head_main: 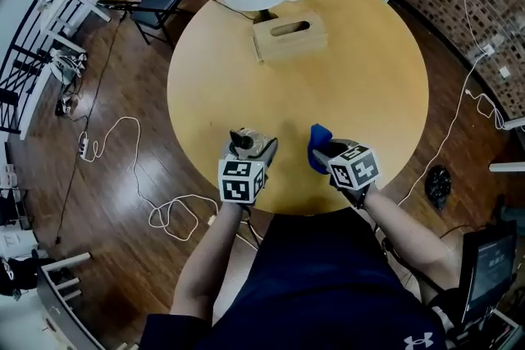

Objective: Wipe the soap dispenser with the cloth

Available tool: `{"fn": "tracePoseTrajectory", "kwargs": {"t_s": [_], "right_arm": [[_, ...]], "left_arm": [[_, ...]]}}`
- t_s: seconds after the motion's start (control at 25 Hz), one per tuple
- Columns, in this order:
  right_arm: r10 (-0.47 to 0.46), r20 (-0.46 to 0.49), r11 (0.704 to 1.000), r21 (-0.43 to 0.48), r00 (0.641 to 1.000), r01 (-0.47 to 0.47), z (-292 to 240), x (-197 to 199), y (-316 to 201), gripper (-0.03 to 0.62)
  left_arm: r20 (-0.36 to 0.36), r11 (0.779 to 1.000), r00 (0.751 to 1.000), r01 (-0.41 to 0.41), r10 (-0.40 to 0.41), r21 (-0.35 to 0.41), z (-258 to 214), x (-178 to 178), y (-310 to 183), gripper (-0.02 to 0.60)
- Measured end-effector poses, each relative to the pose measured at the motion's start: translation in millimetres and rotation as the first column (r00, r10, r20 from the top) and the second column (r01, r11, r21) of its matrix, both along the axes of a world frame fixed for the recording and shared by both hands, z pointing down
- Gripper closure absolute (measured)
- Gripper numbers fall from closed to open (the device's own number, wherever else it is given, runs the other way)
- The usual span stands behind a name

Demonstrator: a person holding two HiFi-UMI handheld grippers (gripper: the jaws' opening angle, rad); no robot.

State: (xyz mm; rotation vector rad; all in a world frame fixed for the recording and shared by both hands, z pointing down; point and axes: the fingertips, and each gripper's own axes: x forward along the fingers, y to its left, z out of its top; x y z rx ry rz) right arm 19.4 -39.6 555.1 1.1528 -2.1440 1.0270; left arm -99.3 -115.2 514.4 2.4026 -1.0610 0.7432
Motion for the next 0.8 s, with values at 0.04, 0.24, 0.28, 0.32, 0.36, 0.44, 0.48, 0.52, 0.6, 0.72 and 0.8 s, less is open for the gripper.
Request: {"fn": "tracePoseTrajectory", "kwargs": {"t_s": [0.04, 0.24, 0.28, 0.32, 0.36, 0.44, 0.48, 0.52, 0.6, 0.72, 0.8], "right_arm": [[0.007, -0.061, 0.999, -0.047, 0.998, -0.010, 16.0, 8.0, -5.1, 0.500], [0.021, -0.251, 0.982, -0.178, 0.968, -0.067, 63.7, 35.6, -24.0, 0.497], [0.020, -0.259, 0.976, -0.203, 0.966, -0.075, 70.1, 34.8, -23.9, 0.496], [0.016, -0.266, 0.971, -0.226, 0.964, -0.079, 77.2, 32.7, -22.2, 0.493], [0.011, -0.271, 0.967, -0.242, 0.963, -0.079, 84.4, 30.6, -20.0, 0.488], [0.016, -0.264, 0.964, -0.251, 0.965, -0.085, 95.4, 30.1, -19.6, 0.484], [0.035, -0.245, 0.964, -0.246, 0.969, -0.097, 98.8, 31.4, -21.1, 0.482], [0.066, -0.218, 0.964, -0.237, 0.974, -0.118, 101.2, 32.7, -21.9, 0.476], [0.150, -0.154, 0.961, -0.208, 0.977, -0.181, 101.6, 33.6, -18.9, 0.434], [0.259, -0.109, 0.953, -0.135, 0.960, -0.273, 82.5, 39.1, -13.6, 0.353], [0.311, -0.112, 0.945, -0.069, 0.944, -0.319, 56.7, 45.6, -11.9, 0.342]], "left_arm": [[0.039, 1.000, 0.999, 0.002, -0.002, -0.004, 14.8, 0.0, -3.2, 0.210], [0.181, 0.998, 0.983, -0.035, 0.026, 0.048, 65.4, 8.6, -16.9, 0.210], [0.189, 0.998, 0.981, -0.044, 0.034, 0.050, 70.8, 9.2, -17.1, 0.210], [0.190, 0.998, 0.981, -0.051, 0.041, 0.046, 76.4, 8.7, -16.5, 0.209], [0.184, 0.998, 0.982, -0.056, 0.047, 0.041, 81.4, 8.5, -15.5, 0.209], [0.170, 0.997, 0.984, -0.070, 0.062, 0.045, 86.6, 12.2, -15.8, 0.209], [0.165, 0.996, 0.984, -0.079, 0.070, 0.047, 88.0, 15.4, -16.6, 0.209], [0.162, 0.995, 0.983, -0.089, 0.081, 0.046, 89.6, 18.0, -16.2, 0.207], [0.153, 0.992, 0.982, -0.118, 0.111, 0.036, 92.7, 19.0, -9.1, 0.207], [0.100, 0.990, 0.986, -0.139, 0.134, 0.041, 81.9, 10.7, 2.3, 0.194], [0.048, 0.992, 0.992, -0.117, 0.114, 0.057, 66.5, -3.8, 7.2, 0.190]]}}
